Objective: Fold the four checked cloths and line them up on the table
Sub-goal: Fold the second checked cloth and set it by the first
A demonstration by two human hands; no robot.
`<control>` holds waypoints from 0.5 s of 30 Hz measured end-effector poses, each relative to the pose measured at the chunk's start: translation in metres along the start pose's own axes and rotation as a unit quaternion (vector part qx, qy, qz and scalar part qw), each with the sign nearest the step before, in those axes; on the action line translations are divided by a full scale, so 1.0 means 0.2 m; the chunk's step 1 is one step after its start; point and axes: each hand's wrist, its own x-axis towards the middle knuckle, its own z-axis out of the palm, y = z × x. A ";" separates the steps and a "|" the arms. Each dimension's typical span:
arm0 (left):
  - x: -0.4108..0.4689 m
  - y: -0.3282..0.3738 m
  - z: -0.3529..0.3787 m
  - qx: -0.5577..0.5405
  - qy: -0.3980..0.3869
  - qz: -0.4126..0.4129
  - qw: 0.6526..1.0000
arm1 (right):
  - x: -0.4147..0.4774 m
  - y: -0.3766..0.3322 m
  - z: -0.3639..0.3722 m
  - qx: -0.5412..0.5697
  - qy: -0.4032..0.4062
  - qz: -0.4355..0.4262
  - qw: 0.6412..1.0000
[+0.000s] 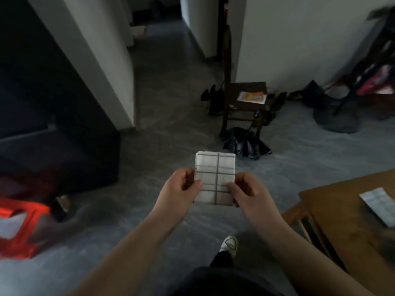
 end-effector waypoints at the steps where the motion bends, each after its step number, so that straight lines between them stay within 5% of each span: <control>1: 0.11 0.07 0.04 0.006 -0.004 0.002 1.000 | 0.11 -0.03 -0.06 0.007 0.005 0.007 1.000; 15: 1.46 0.67 0.73 -0.020 -0.154 0.021 0.988 | 1.24 -0.15 -0.78 0.070 0.163 0.059 0.982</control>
